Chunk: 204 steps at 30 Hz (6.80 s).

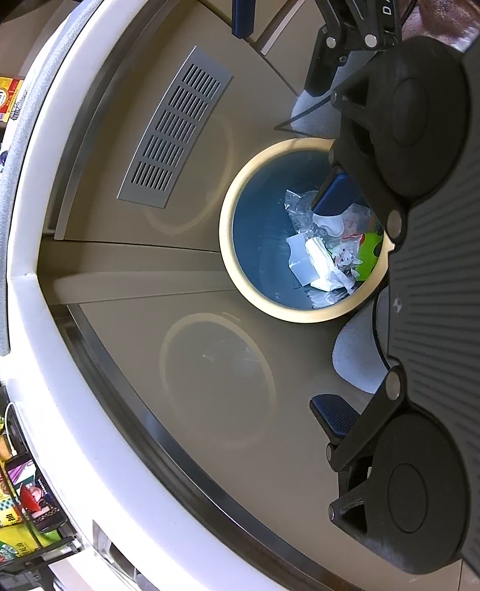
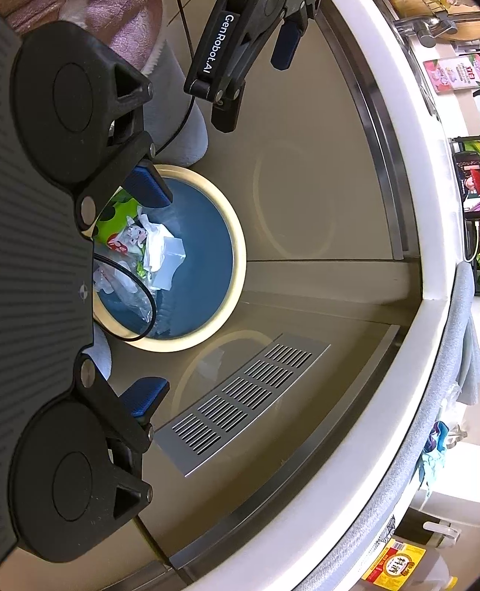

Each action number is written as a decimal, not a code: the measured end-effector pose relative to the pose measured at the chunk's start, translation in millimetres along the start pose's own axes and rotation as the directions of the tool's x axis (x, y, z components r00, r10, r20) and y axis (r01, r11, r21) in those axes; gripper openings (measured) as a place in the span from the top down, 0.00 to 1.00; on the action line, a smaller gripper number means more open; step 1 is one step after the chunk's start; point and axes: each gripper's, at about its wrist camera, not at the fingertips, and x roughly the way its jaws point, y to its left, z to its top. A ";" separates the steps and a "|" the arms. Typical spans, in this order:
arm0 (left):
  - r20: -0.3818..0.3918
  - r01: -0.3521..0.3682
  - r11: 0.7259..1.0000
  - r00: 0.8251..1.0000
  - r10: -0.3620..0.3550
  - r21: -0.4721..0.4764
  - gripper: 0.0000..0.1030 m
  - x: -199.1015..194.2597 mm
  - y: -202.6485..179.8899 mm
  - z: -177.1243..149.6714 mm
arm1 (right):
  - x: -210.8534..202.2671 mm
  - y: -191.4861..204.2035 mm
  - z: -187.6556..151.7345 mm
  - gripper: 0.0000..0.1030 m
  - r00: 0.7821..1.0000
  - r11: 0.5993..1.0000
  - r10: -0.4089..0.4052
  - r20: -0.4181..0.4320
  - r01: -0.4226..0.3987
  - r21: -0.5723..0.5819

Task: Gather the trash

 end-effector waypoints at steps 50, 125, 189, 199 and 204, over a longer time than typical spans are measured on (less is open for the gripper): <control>-0.057 0.004 1.000 0.998 -0.003 0.016 0.00 24.9 0.0 0.3 | 29.5 -4.8 3.7 0.04 0.998 1.000 0.021 -0.061 -0.020 0.017; 0.139 0.180 0.975 0.970 -0.197 0.130 0.00 75.5 -130.0 355.0 | 76.7 -279.7 205.4 0.18 0.919 0.835 -0.318 0.231 0.157 0.528; 0.153 0.342 0.914 0.913 -0.378 0.216 0.41 61.7 -128.1 345.4 | 60.8 -282.7 201.1 0.50 0.876 0.801 -0.352 0.331 0.099 0.591; 0.176 0.352 0.909 0.903 -0.392 0.222 0.90 53.5 -134.8 345.2 | 66.7 -286.4 199.5 0.65 0.893 0.798 -0.329 0.307 0.089 0.597; 0.224 0.332 0.921 0.900 -0.374 0.201 0.90 29.0 -124.8 333.0 | 57.6 -282.7 197.1 0.65 0.864 0.811 -0.328 0.382 0.050 0.583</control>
